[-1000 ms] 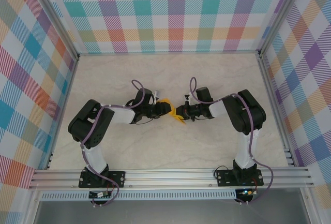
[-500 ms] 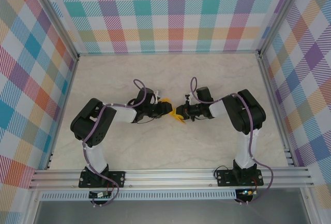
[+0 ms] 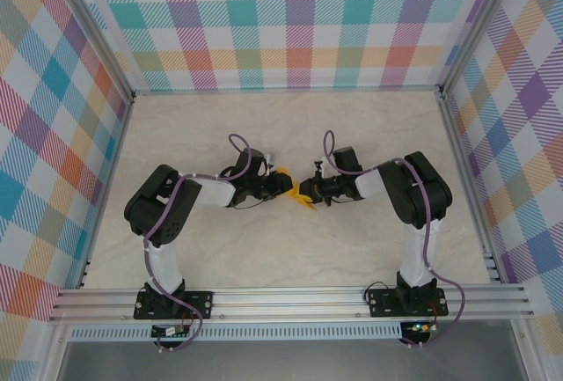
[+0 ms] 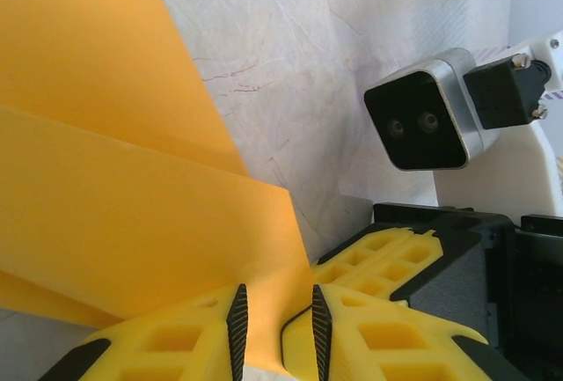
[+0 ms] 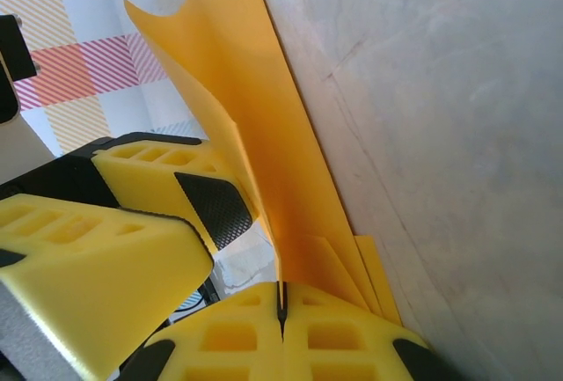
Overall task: Fold a paper plane with a square sheet of paper (pick it up from the middle)
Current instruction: Fold the wing for the fifth time at the center of the table.
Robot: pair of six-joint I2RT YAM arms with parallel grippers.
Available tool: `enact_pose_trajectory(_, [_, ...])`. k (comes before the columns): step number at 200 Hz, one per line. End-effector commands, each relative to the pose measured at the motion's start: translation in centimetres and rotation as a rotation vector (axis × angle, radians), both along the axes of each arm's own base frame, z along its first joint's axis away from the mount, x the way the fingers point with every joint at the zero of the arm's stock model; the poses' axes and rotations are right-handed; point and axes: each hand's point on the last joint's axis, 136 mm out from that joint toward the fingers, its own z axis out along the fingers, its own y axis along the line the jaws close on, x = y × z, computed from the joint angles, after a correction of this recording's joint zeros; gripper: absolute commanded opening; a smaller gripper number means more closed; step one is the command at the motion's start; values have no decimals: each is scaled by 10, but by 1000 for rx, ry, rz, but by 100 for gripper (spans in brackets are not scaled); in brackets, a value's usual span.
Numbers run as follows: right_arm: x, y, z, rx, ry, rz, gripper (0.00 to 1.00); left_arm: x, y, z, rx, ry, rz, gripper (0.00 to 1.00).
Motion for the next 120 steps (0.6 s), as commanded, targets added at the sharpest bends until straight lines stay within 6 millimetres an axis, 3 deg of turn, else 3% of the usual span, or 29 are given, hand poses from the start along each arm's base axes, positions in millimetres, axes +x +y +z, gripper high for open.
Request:
enact_pose_trajectory(1, [-10, -13, -31, -88, 95, -24, 0, -1, -2, -8, 37, 12, -3, 28])
enact_pose_trajectory(59, [-12, -15, -36, -108, 105, -22, 0, 1, 1, -14, 66, 45, 19, 25])
enact_pose_trajectory(120, [-8, -15, -19, -124, 56, 0, 8, 0, 6, -26, 117, 110, 47, 23])
